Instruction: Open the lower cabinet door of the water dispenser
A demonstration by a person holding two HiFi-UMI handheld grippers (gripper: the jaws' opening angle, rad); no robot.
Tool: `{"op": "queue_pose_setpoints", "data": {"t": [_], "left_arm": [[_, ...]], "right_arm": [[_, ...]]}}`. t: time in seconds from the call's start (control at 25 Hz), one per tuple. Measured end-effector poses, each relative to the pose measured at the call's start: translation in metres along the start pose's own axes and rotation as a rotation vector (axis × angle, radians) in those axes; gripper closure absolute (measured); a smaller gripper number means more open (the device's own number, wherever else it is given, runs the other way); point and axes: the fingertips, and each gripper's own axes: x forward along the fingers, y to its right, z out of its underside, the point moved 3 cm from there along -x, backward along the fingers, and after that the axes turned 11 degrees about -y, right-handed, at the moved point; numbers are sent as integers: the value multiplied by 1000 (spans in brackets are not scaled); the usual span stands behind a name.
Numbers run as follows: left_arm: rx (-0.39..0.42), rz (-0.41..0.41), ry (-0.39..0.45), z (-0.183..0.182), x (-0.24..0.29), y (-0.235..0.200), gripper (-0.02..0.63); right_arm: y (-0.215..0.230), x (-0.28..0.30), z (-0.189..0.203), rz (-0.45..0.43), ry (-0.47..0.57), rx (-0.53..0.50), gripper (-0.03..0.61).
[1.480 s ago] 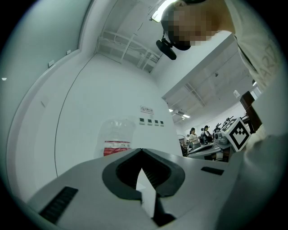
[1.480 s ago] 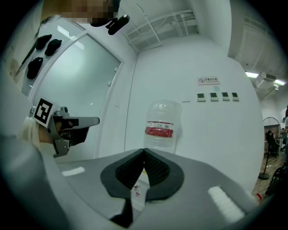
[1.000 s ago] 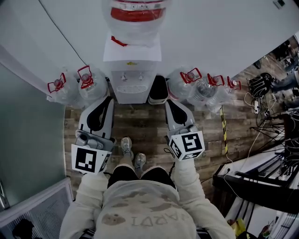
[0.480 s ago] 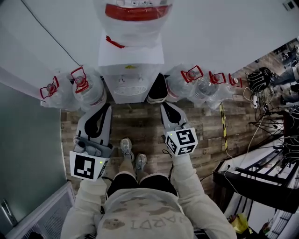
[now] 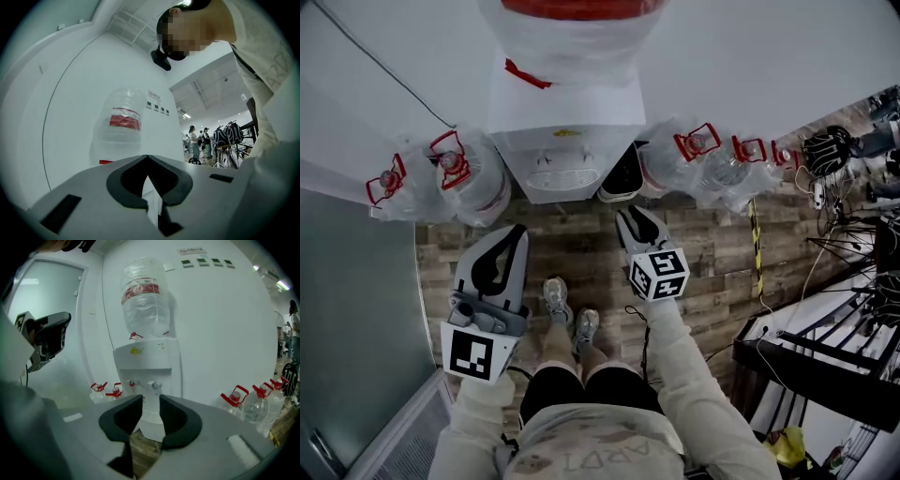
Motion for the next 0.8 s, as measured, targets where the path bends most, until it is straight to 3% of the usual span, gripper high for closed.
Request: {"op": "queue_pose_setpoints", "data": {"t": [0.32, 0.52, 0.64, 0.8], "left_arm": [[4, 32, -34, 49, 29, -4, 611], [22, 52, -46, 81, 48, -2, 610], [15, 58, -44, 101, 57, -1, 609], [11, 69, -35, 128, 67, -2, 610]], "right_arm": [[23, 60, 53, -102, -84, 54, 389], [44, 98, 93, -62, -178, -30, 385], [56, 119, 115, -50, -225, -68, 445], [74, 146, 135, -41, -210, -47, 407]]}}
